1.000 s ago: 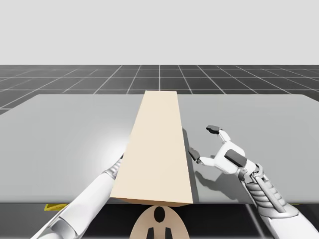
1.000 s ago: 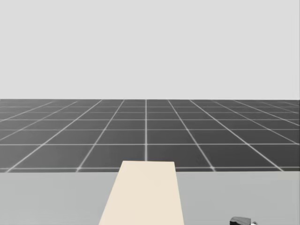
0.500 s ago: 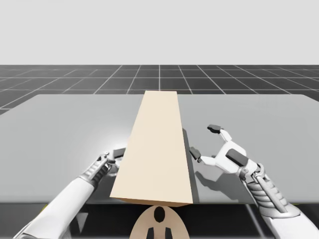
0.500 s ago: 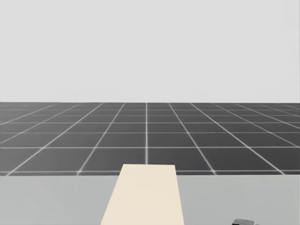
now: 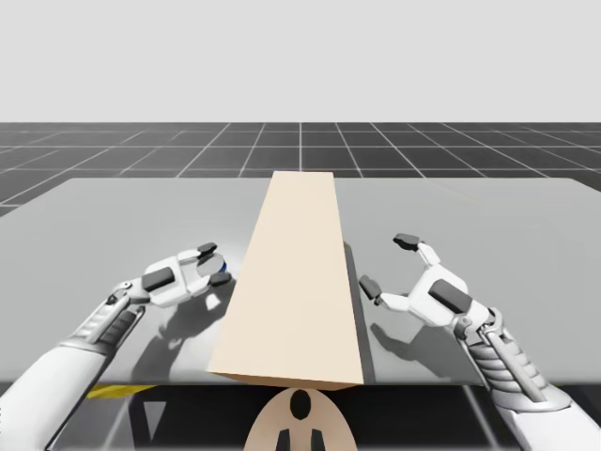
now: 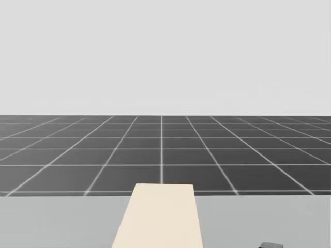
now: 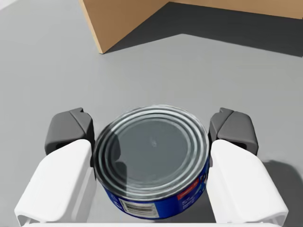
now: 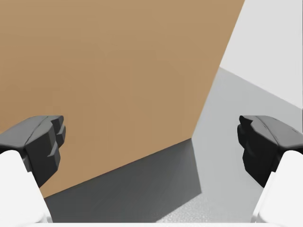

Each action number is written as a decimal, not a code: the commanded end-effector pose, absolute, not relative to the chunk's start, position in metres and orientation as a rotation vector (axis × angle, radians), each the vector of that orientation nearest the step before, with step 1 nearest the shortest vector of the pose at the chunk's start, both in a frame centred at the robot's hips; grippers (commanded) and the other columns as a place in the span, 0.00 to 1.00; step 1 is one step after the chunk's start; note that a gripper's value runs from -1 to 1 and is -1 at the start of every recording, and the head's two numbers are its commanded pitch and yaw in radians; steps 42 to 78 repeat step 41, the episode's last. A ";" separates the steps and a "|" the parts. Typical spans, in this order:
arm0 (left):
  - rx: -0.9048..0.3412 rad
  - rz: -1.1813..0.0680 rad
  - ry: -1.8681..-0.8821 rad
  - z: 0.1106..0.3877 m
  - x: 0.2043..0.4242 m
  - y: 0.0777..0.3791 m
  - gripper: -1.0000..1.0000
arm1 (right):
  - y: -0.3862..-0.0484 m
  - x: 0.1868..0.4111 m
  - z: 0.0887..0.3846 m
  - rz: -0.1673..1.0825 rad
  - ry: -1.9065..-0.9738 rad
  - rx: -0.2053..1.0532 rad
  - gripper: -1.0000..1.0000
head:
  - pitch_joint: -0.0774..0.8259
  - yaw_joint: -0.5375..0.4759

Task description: Retrieve the object from inside the box.

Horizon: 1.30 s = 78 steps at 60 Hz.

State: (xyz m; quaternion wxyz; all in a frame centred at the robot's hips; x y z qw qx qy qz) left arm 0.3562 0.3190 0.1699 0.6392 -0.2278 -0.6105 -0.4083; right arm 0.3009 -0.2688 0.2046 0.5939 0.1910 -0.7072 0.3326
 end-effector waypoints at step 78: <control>-0.216 -0.944 -1.711 0.379 0.387 0.363 1.00 | -0.274 0.303 0.205 0.752 -1.633 0.433 0.00 | 0.09 0.51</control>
